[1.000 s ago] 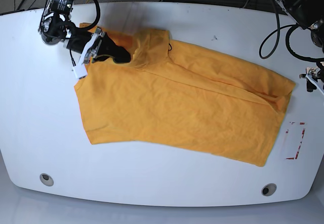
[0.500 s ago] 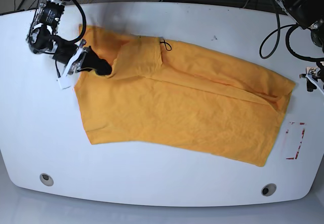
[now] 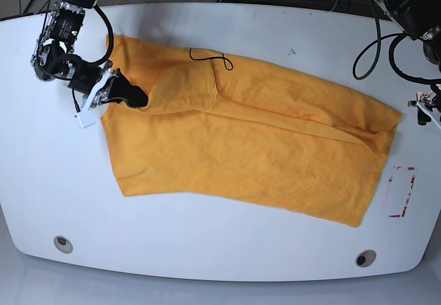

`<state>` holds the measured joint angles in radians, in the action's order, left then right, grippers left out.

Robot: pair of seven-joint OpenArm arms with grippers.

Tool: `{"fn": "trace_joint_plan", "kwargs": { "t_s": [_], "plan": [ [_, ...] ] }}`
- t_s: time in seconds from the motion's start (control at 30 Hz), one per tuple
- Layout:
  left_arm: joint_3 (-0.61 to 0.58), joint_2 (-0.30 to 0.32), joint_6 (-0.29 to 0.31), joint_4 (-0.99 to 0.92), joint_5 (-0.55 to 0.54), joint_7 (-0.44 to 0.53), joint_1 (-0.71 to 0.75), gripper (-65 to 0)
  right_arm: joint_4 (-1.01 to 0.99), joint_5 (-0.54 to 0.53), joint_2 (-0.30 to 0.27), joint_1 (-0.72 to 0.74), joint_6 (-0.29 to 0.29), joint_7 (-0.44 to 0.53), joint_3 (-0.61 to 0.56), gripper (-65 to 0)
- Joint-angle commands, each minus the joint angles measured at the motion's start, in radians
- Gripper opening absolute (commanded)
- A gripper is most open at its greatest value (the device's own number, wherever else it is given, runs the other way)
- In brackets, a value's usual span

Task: Layout the t-shirt on the table in an organized manner, then fold the t-shirt properly
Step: 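Open the right gripper and pull it back from the shirt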

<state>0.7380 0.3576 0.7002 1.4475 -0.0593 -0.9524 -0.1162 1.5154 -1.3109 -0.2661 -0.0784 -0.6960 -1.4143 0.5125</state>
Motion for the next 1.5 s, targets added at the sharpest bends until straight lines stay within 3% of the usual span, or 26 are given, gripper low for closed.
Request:
{"fn": "trace_joint_plan", "kwargs": {
  "t_s": [0.0, 0.2, 0.3, 0.37, 0.63, 0.77, 0.93, 1.1, 1.47],
  "plan": [
    [0.004, 0.024, -0.002, 0.015, -0.006, 0.013, -0.015, -29.0, 0.015, -0.002, -0.019, 0.015, -0.002, 0.018, 0.004, -64.2],
    [0.004, 0.024, -0.002, 0.015, -0.006, 0.013, -0.015, -29.0, 0.015, 0.064, -0.020, 0.015, -0.002, 0.018, 0.015, -64.0],
    [0.004, 0.024, -0.002, 0.015, -0.007, 0.013, -0.015, -29.0, 0.017, 0.101, -0.028, 0.015, -0.002, 0.018, 0.015, -60.4],
    [0.004, 0.024, -0.002, 0.015, -0.007, 0.013, -0.015, -29.0, 0.018, 0.123, -0.049, 0.015, -0.002, 0.018, 0.016, -54.2],
    [0.004, 0.024, -0.002, 0.020, -0.012, 0.014, -0.017, -29.0, 0.053, 0.199, -0.086, -0.045, -0.002, 0.018, 0.088, -13.5],
    [0.007, 0.024, -0.002, 0.020, -0.014, 0.014, -0.021, -28.9, 0.138, 0.225, -0.088, -0.094, -0.002, 0.018, 0.128, -2.5],
    [0.008, 0.022, -0.002, 0.022, -0.029, 0.014, -0.024, -28.9, 0.261, 0.268, -0.080, -0.166, -0.002, 0.018, 0.156, -4.4],
    [0.008, 0.022, -0.002, 0.020, -0.090, 0.014, -0.023, -28.8, 0.370, 0.374, -0.029, -0.235, -0.002, 0.060, 0.157, -9.4],
    [0.010, 0.025, -0.002, 0.020, -0.113, 0.017, -0.023, -28.8, 0.439, 0.779, 0.066, -0.309, -0.002, 0.261, 0.081, -11.7]
  ]
}}
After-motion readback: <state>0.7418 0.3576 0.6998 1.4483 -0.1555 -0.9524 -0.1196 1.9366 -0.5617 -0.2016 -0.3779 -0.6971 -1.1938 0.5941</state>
